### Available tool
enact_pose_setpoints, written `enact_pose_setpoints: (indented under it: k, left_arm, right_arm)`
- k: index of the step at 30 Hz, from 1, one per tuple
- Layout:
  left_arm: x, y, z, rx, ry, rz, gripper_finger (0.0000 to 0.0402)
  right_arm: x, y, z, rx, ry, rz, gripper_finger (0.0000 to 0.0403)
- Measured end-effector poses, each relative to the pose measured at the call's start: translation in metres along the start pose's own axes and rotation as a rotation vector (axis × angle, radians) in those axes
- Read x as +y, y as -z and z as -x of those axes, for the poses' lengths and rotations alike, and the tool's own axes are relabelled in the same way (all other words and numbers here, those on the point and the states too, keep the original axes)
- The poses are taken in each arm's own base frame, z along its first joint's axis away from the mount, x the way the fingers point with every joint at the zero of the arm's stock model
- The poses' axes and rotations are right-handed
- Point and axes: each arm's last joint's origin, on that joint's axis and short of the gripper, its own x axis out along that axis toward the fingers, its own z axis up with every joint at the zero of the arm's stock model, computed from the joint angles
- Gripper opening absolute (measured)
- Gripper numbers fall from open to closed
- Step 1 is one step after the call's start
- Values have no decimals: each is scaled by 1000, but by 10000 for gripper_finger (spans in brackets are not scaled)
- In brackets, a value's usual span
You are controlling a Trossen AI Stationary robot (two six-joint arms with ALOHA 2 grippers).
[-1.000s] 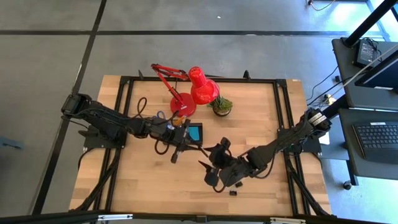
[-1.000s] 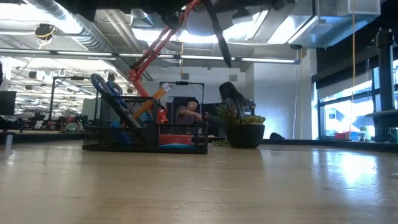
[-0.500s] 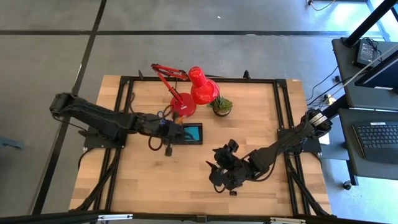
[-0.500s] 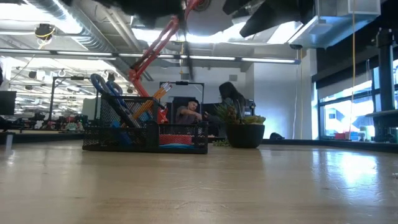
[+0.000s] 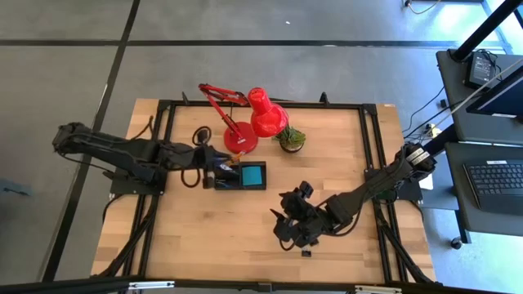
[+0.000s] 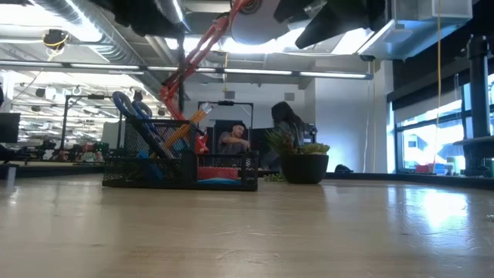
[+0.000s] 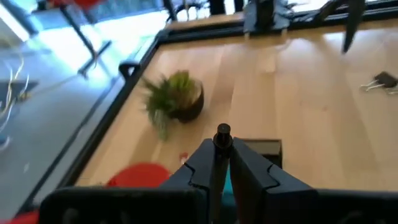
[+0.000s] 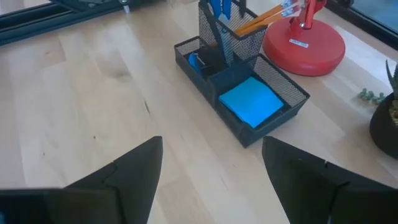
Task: Pick and place office supplies into organizer
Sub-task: Put the black pen into the black desk organizer
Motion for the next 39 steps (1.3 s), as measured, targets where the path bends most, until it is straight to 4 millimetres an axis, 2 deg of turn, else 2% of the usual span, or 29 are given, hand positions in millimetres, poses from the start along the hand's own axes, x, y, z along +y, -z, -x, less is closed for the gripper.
enact_pose_setpoints:
  k: [6, 14, 26, 30, 39]
  left_arm:
    - [0, 26, -9, 45, -45, 70, 30]
    - [-1, 46, -10, -41, -24, 170, 29]
    - [-3, 87, -14, -124, -41, 314, 29]
    - [-3, 93, -15, -135, -51, 325, 29]
    - [-3, 93, -15, -137, -37, 319, 41]
  right_arm:
    - [0, 0, 0, 0, 4, 5, 278]
    - [0, 0, 0, 1, 4, 4, 278]
    - [0, 0, 0, 1, 4, 25, 278]
    - [0, 0, 0, 2, 4, 25, 278]
    - [0, 0, 0, 2, 4, 28, 278]
